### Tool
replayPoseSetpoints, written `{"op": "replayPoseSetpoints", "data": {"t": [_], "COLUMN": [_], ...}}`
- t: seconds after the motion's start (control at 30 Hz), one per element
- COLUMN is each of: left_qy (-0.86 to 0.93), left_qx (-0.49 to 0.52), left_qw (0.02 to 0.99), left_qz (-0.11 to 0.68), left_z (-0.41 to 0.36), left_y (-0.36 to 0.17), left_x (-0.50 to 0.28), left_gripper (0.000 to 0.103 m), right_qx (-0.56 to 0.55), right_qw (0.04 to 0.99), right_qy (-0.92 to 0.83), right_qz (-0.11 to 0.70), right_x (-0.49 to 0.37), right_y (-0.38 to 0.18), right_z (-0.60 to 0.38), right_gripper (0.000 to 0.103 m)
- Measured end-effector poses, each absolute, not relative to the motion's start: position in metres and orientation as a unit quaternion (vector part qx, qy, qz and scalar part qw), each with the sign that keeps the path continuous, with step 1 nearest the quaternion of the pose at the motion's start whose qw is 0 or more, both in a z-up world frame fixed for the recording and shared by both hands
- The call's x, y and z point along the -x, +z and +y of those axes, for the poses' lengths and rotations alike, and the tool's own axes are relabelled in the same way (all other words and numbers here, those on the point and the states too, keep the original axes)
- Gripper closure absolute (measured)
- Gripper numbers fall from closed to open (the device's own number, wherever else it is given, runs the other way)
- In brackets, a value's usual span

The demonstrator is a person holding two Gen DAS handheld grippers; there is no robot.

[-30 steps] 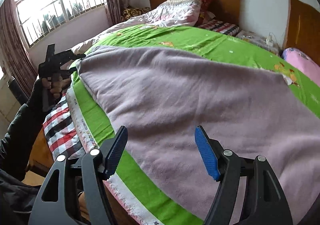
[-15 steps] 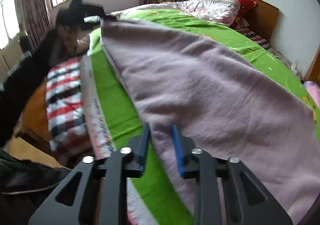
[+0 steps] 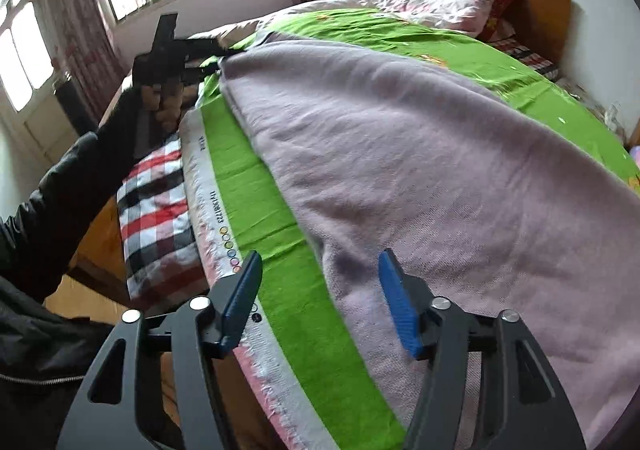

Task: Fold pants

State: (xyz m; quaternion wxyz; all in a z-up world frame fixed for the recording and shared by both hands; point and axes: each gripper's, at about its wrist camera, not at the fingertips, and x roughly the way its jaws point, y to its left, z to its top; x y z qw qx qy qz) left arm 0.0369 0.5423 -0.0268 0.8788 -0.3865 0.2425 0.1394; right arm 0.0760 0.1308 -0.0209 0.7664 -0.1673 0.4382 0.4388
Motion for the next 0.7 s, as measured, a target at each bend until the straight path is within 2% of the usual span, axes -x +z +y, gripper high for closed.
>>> {"op": "replayPoseSetpoints", "data": {"t": [0.03, 0.17, 0.23, 0.37, 0.43, 0.57, 0.7], "left_qy": [0.151, 0.199, 0.19, 0.151, 0.127, 0.077, 0.042], "left_qx": [0.38, 0.317, 0.286, 0.167, 0.115, 0.091, 0.054], "left_qw": [0.88, 0.904, 0.912, 0.908, 0.896, 0.883, 0.877], "left_qz": [0.242, 0.207, 0.224, 0.353, 0.41, 0.454, 0.475], "left_z": [0.542, 0.537, 0.533, 0.517, 0.506, 0.507, 0.502], "left_y": [-0.022, 0.028, 0.046, 0.054, 0.046, 0.03, 0.02], "left_x": [-0.036, -0.035, -0.053, -0.139, -0.164, -0.181, -0.178], "left_gripper": [0.032, 0.028, 0.028, 0.029, 0.039, 0.039, 0.039], "right_qx": [0.165, 0.138, 0.158, 0.201, 0.198, 0.202, 0.222], "right_qw": [0.766, 0.783, 0.798, 0.801, 0.795, 0.768, 0.728], "right_qy": [0.441, 0.448, 0.432, 0.41, 0.413, 0.458, 0.5], "right_qz": [0.438, 0.409, 0.39, 0.387, 0.399, 0.4, 0.414], "right_x": [-0.077, -0.1, -0.126, -0.188, -0.217, -0.255, -0.275], "right_y": [-0.018, 0.012, 0.025, 0.026, 0.024, 0.021, 0.01], "right_z": [0.13, 0.123, 0.127, 0.149, 0.16, 0.2, 0.253], "right_gripper": [0.044, 0.044, 0.044, 0.045, 0.047, 0.05, 0.061]}}
